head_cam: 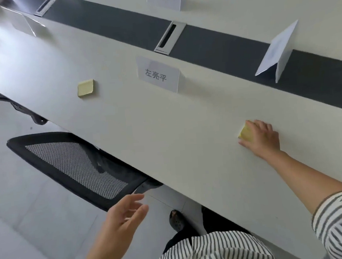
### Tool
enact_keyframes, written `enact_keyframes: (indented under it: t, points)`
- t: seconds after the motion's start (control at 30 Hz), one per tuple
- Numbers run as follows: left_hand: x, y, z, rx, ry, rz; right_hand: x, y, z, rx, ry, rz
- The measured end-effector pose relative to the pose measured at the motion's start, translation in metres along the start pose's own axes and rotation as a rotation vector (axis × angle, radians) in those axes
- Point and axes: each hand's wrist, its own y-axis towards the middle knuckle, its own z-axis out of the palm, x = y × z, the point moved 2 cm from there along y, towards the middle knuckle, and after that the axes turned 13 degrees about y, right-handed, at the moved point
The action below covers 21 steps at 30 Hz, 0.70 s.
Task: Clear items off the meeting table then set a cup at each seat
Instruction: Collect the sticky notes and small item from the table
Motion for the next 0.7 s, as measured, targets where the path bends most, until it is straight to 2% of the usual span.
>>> enact_keyframes:
  t: [0.13,0.27,0.37,0.47,0.7]
  points:
    - [-0.008,0.001,0.010,0.010,-0.005,-0.022,0.000,0.000,-0.002,-0.063,0.003,-0.006]
    - [-0.018,0.004,0.014,-0.002,-0.076,-0.036,0.026,-0.017,-0.016,-0.050,0.305,-0.029]
    - [-0.026,0.003,0.011,-0.054,-0.171,-0.040,0.074,-0.052,-0.026,0.027,0.507,-0.189]
    - [-0.033,-0.004,0.007,-0.076,-0.259,-0.039,0.131,-0.105,-0.032,0.152,0.630,-0.428]
    - [-0.018,-0.040,-0.009,-0.072,-0.570,0.000,0.225,-0.209,-0.027,0.338,0.653,-0.943]
